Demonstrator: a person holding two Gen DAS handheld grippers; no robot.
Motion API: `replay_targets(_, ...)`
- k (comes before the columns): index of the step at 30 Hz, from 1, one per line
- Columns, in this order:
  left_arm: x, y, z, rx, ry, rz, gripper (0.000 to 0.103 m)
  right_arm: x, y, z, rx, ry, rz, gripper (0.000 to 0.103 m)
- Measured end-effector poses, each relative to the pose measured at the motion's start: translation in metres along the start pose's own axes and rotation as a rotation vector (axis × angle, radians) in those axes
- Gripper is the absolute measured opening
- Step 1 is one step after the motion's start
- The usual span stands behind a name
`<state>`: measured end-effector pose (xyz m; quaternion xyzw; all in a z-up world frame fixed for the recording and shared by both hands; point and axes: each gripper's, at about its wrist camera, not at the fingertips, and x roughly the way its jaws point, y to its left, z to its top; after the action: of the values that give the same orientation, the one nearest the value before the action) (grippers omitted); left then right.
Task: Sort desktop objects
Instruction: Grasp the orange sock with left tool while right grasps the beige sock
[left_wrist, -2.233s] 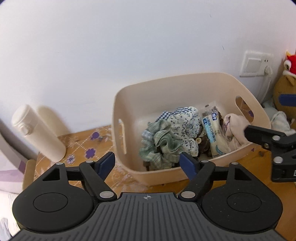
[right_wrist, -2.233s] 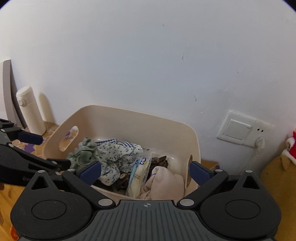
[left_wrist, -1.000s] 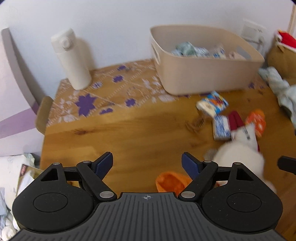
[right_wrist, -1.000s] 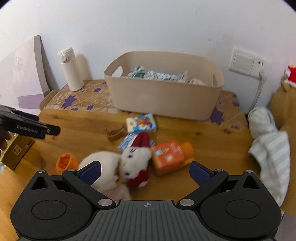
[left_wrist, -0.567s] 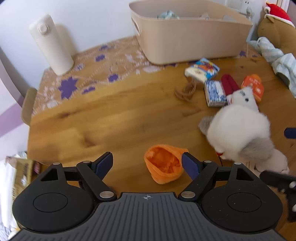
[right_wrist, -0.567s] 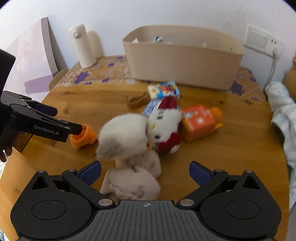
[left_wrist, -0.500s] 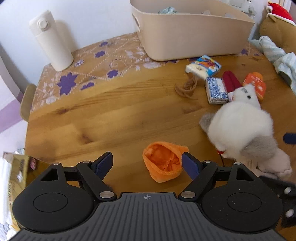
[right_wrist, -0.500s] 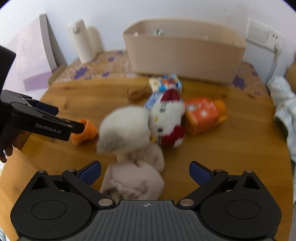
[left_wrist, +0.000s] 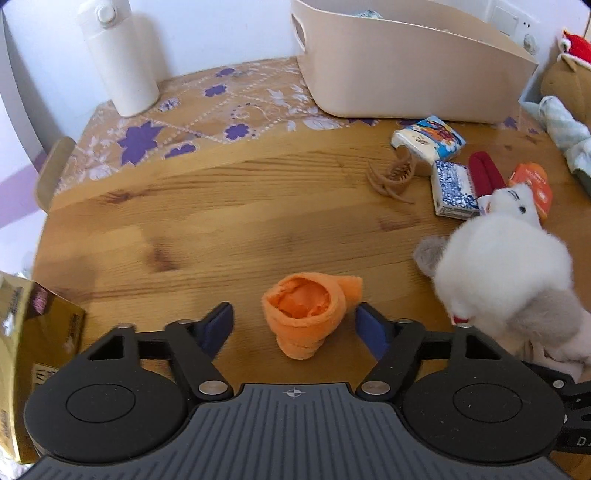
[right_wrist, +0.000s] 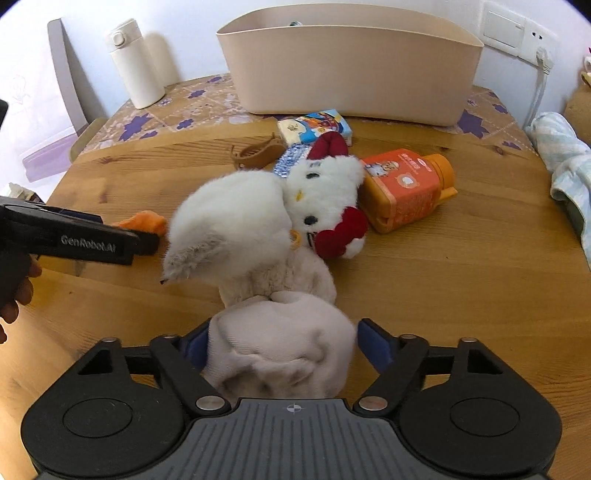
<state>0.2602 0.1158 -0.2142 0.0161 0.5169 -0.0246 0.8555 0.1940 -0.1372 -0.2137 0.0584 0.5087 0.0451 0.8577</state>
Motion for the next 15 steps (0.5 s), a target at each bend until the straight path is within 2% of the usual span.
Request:
replay_targets(2, 0.003, -0.001, 0.001, 0.004, 0.016, -0.012, 0.061, -0.001, -0.002, -0.002, 0.007, 0.004, -0.001, 0.071)
replay_targets(6, 0.004, -0.004, -0.001, 0.021, -0.001, -0.019, 0.053, -0.005, -0.005, -0.006, 0.009, 0.005, -0.012, 0.062)
replay_targets(9, 0.002, -0.007, -0.001, 0.042, -0.011, -0.035, 0.036, -0.009, -0.011, -0.008, 0.025, 0.001, -0.022, 0.056)
replay_targets(10, 0.001, -0.008, -0.002, 0.050, -0.014, -0.035, 0.026, -0.010, -0.013, -0.009, 0.028, -0.001, -0.025, 0.054)
replay_targets(13, 0.000, -0.009, -0.002, 0.047, -0.004, -0.025, 0.016, -0.015, -0.019, -0.011, 0.038, -0.006, -0.031, 0.049)
replay_targets(15, -0.002, -0.009, -0.003, 0.049, -0.002, -0.026, 0.013, -0.018, -0.022, -0.012, 0.035, -0.007, -0.032, 0.048)
